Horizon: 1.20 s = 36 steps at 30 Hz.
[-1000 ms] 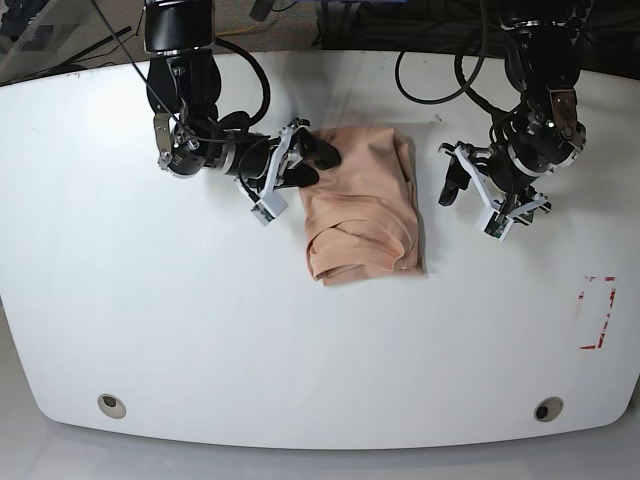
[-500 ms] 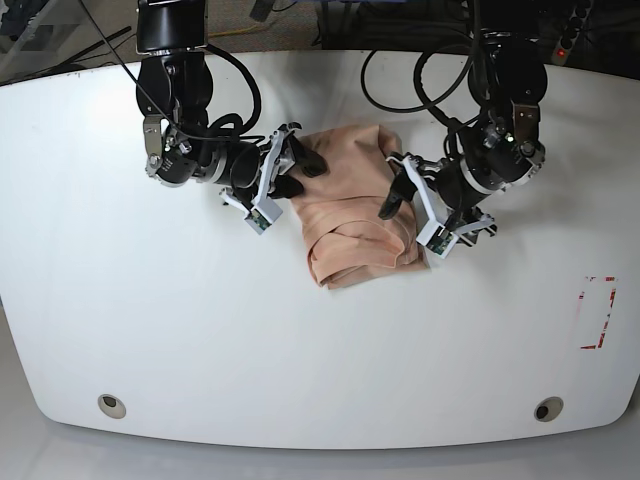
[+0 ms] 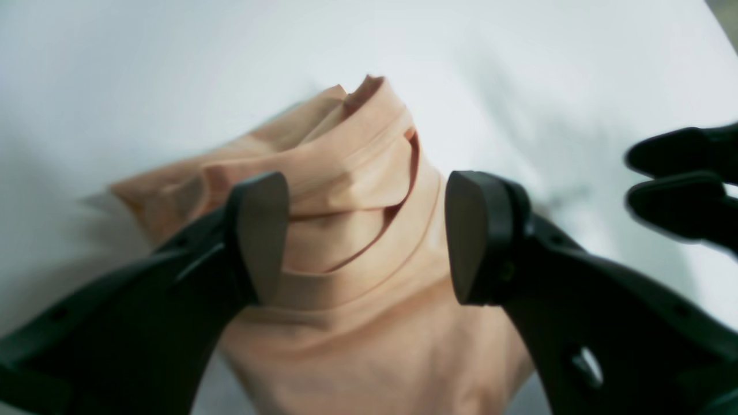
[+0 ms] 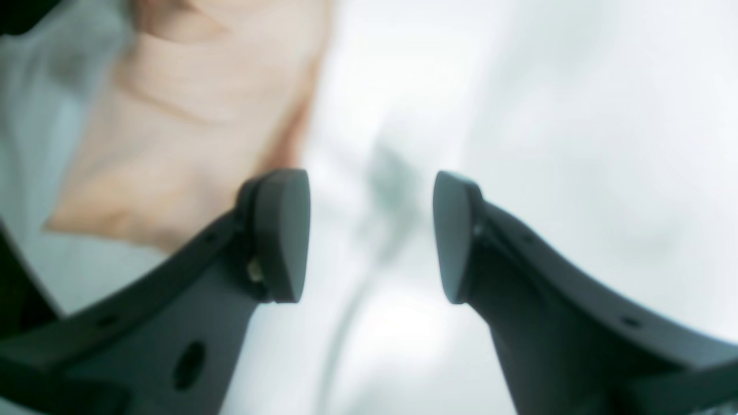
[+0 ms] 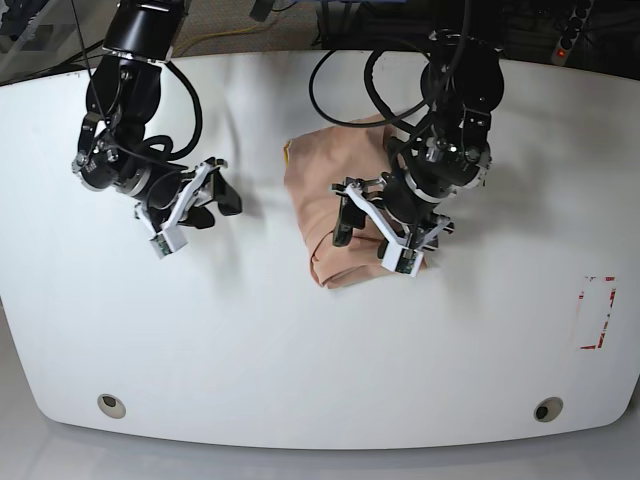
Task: Fold the T-shirt properly
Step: 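Carry the folded bundle with the left gripper to the table's edge and release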
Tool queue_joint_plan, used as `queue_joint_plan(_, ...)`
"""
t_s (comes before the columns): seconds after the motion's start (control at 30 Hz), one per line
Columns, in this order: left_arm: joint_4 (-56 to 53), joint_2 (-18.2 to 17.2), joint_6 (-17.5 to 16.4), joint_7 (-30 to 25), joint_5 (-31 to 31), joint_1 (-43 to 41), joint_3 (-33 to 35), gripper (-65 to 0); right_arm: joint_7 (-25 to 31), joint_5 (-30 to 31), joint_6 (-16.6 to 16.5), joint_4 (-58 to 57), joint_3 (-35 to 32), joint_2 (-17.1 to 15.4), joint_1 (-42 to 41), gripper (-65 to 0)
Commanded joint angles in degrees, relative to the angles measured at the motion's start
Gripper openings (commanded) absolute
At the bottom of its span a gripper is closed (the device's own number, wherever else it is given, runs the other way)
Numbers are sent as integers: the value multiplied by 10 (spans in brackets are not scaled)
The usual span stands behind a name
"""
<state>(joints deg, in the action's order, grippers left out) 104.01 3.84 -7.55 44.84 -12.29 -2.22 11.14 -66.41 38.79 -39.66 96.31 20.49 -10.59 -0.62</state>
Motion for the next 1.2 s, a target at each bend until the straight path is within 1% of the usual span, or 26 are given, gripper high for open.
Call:
queue_joint_plan(0.0,-14,9,28,-26,35,-4,39,-253,14,13,-3,1,20,-17,-11,-336)
queue_joint_plan(0.03,-19,9,36,-35,47,-6,49,-253,14,12,-3,1,26,-17,-12,-336)
queue_joint_plan(0.1,-37,10,61,-68,79,-13,85,-253,14,9,-3,0,43,-17,-12,-333)
queue_joint_plan(0.2,-59,9,93,-113,115,-32,120,-253,14,9,-3,0,56,-17,-12,-333)
queue_joint_plan(0.27,-72,9,113,-131,142,-45,126,-253,14,8,-3,0,58,-17,-10,-333)
queue_joint_plan(0.33,-93,6,126,-144,164,-54,126,-247,14,8,-3,0,58,-17,-8,-333)
queue_joint_plan(0.4,-126,4,127,-155,177,-57,126,-217,14,8,-3,0,59,-16,-7,-335)
queue_joint_plan(0.47,-184,-1,128,-172,181,-57,117,-192,14,8,-3,0,60,-15,-7,-335)
queue_joint_plan(0.53,-220,-11,125,-181,179,-57,97,-192,14,8,-3,0,60,-13,-7,-335)
queue_joint_plan(0.63,-222,-16,122,-179,179,-60,57,-185,14,12,-3,0,60,-12,-7,-336)
queue_joint_plan(0.67,-218,-22,113,-178,179,-67,42,-185,14,13,-3,0,60,-12,-9,-336)
queue_joint_plan(0.7,-209,-34,97,-174,179,-74,24,-183,14,13,-3,0,60,-12,-10,-336)
queue_joint_plan(0.73,-197,-52,74,-163,179,-78,2,-183,14,13,-3,1,60,-12,-10,-336)
queue_joint_plan(0.8,-183,-74,33,-144,179,-79,-32,-183,14,13,-3,1,60,-12,-10,-336)
queue_joint_plan(0.9,-180,-112,-52,-115,179,-78,-108,-185,14,13,-3,3,60,-12,-8,-336)
queue_joint_plan(0.93,-180,-127,-73,-112,179,-78,-127,-186,14,13,-3,3,60,-12,-7,-336)
queue_joint_plan(1.0,-185,-163,-124,-111,179,-78,-170,-186,13,11,-3,3,60,-12,-7,-336)
queue_joint_plan(1.07,-199,-197,-175,-111,179,-77,-198,-186,13,9,-3,3,59,-12,-7,-336)
queue_joint_plan(1.13,-220,-244,-214,-111,179,-72,-223,-189,13,13,-3,4,58,-12,-7,-336)
queue_joint_plan(1.17,-231,-260,-227,-111,178,-68,-237,-190,12,13,-3,4,58,-12,-6,-336)
